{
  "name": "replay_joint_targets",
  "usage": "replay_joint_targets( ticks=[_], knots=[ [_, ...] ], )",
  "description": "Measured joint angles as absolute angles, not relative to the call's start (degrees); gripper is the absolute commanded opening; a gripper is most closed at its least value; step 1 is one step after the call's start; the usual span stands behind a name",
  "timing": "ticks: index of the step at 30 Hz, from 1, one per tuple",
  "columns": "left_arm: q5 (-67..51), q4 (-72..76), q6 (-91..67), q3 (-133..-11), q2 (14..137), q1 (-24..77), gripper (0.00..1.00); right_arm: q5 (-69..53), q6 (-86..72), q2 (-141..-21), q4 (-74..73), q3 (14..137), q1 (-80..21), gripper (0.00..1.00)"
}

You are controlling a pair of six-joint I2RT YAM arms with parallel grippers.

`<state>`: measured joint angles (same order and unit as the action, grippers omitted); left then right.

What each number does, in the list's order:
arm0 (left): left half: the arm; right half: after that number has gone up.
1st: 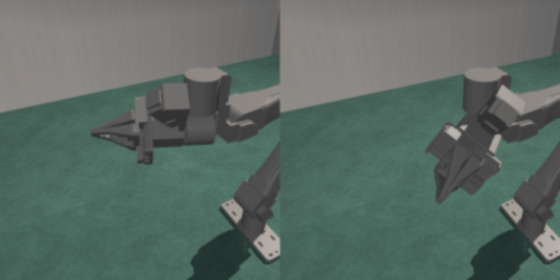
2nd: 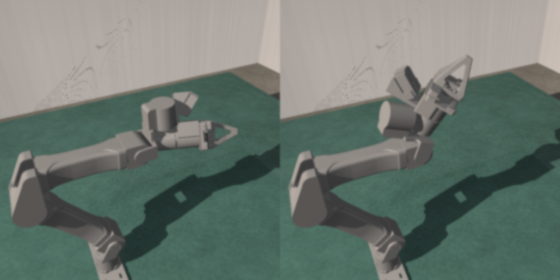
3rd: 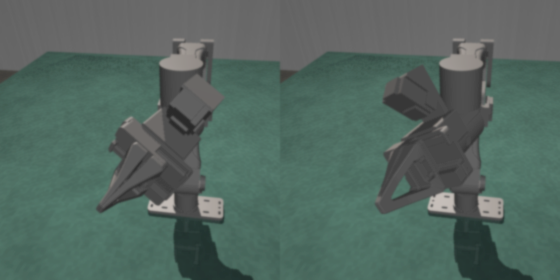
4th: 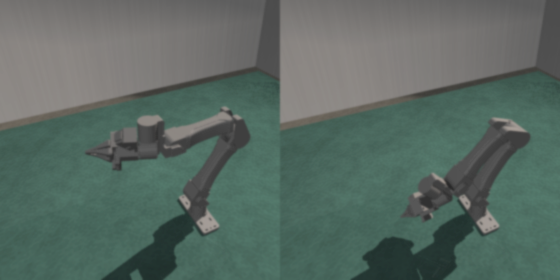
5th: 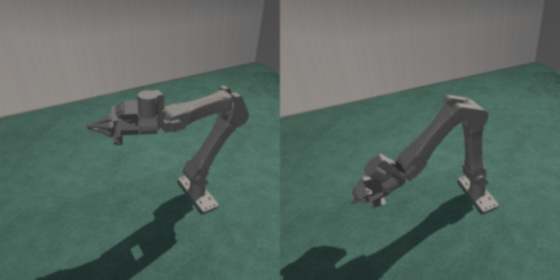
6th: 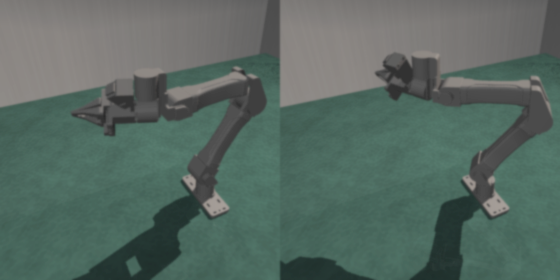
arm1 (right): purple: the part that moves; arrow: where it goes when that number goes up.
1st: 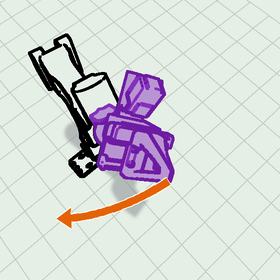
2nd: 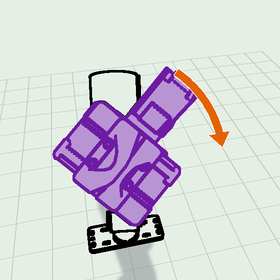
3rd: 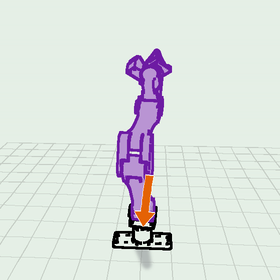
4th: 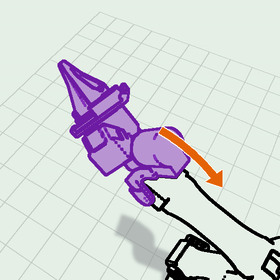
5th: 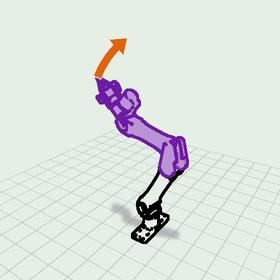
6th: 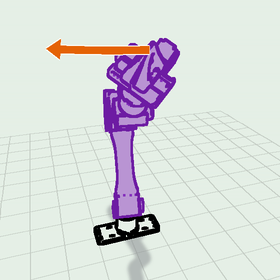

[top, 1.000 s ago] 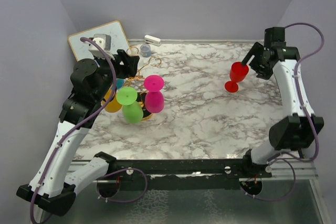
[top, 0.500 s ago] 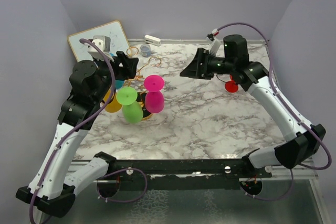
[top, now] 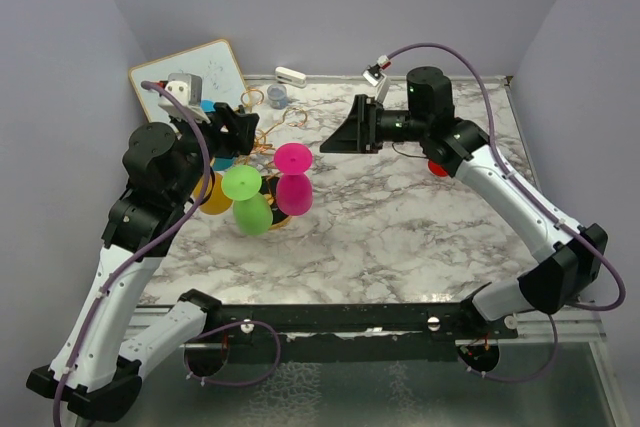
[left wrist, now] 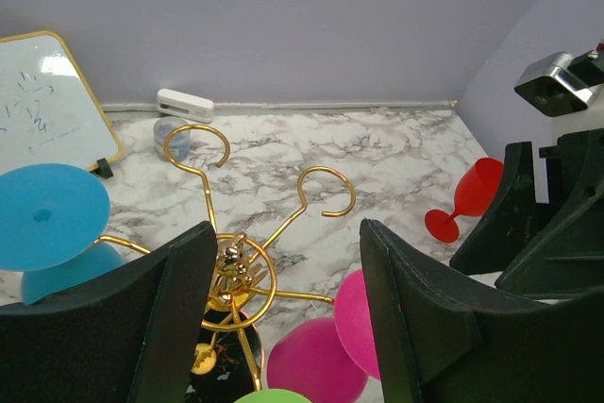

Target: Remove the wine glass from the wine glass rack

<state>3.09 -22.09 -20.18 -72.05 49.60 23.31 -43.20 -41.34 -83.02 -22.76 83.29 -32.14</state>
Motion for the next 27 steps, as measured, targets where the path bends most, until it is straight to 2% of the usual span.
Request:
replay_joint_targets(
  ticks=[23,25,27],
  knots=[
    [3.2,-22.9,-20.8,-70.8,49.0,23.3,0.64,-43.4,-42.1,-89.4,-20.7,84.1,-37.4,0.42],
    [3.2,-22.9,-20.8,-70.7,49.0,23.3,0.64,-43.4,-42.2,-89.5,-20.3,84.2,-37.6,0.40],
    [3.2,-22.9,-20.9,-70.5,49.0,23.3,0.64,-43.3,-42.3,-89.8,-20.0,84.4,-37.7,0.33]
  ],
)
